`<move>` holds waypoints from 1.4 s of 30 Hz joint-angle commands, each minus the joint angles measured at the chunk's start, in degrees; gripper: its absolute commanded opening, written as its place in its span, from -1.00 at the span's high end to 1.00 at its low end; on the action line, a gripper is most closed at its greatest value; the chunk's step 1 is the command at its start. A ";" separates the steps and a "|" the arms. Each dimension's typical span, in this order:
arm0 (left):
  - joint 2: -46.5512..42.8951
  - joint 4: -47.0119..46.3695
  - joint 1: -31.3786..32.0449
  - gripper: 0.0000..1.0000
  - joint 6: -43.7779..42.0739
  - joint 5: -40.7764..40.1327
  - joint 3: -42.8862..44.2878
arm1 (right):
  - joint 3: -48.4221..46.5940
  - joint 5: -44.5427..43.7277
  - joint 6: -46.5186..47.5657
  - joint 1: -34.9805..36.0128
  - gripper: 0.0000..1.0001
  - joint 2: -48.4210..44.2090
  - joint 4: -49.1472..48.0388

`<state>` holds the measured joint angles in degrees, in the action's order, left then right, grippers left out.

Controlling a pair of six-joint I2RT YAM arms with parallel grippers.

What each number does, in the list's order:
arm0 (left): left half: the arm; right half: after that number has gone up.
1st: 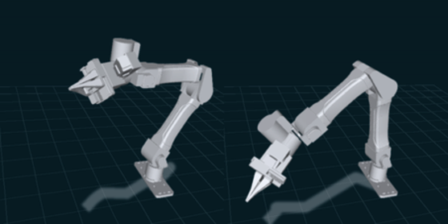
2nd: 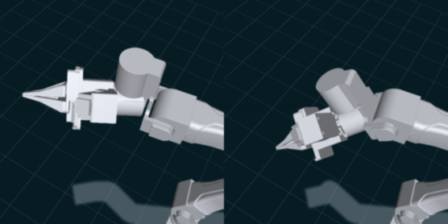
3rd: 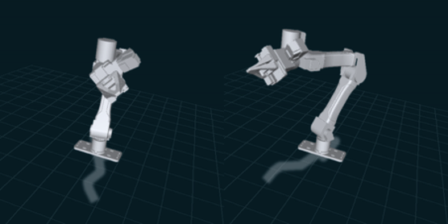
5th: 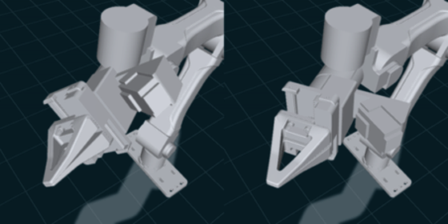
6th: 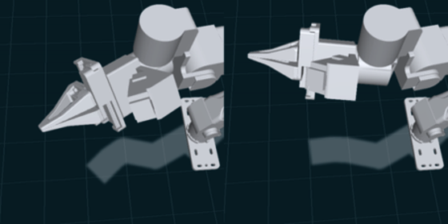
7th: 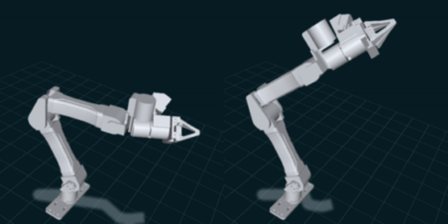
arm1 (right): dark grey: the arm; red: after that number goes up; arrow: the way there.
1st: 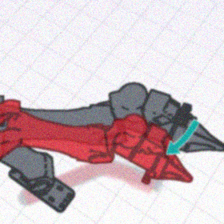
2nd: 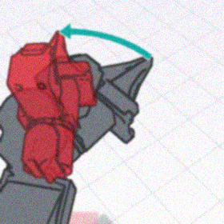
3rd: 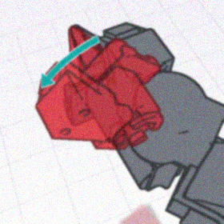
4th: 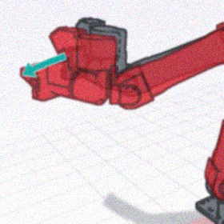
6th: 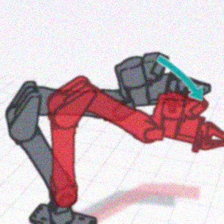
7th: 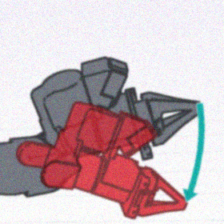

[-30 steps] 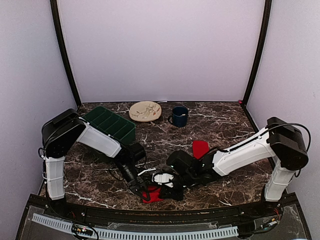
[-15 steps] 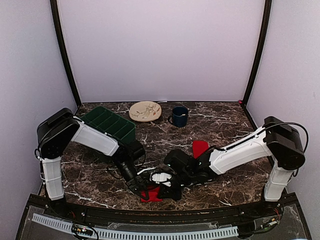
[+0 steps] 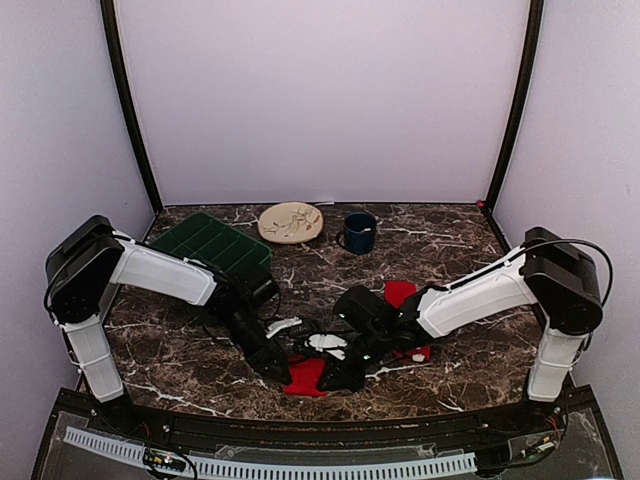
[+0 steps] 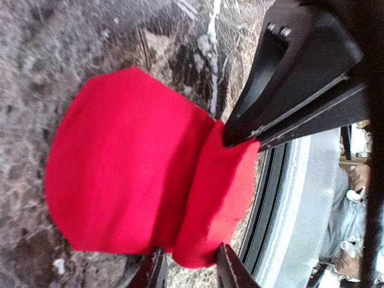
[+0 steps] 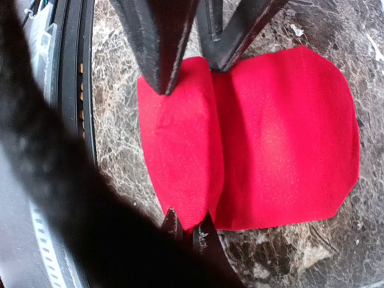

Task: Roll the socks
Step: Roll the sock at the center of the board.

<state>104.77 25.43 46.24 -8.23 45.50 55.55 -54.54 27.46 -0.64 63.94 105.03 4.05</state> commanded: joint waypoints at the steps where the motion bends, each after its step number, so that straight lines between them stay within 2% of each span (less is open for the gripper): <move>1: -4.58 -2.82 -0.60 0.38 1.50 -5.16 -1.17 | -1.69 4.07 -1.74 -0.82 1.00 1.60 1.93; 11: -3.90 -2.94 -1.93 0.27 3.09 -10.85 -1.15 | -0.18 4.73 -3.50 -1.92 1.00 0.34 0.42; 16: -3.76 -1.28 -1.94 0.27 3.04 -17.05 -0.82 | -0.18 5.95 -3.75 -2.24 1.00 1.07 -0.03; 28: -18.18 -10.34 -2.12 0.18 7.93 -32.99 -7.47 | -1.92 9.95 -4.55 -3.27 1.00 2.36 2.44; 33: -25.15 -18.32 -1.76 0.18 10.92 -32.21 -13.19 | -4.00 12.25 -4.84 -3.56 1.00 3.77 4.72; 37: -30.71 -24.98 2.05 0.16 10.08 -32.71 -17.90 | -6.19 13.59 -5.11 -3.97 1.00 5.36 7.01; 42: -32.55 -26.06 8.39 0.14 8.20 -34.98 -20.43 | -8.63 16.30 -5.87 -4.57 1.00 7.55 9.56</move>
<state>73.52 3.14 51.40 0.91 12.29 36.91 -60.93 40.58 -5.48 60.14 110.78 11.00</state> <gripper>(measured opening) 0.431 0.038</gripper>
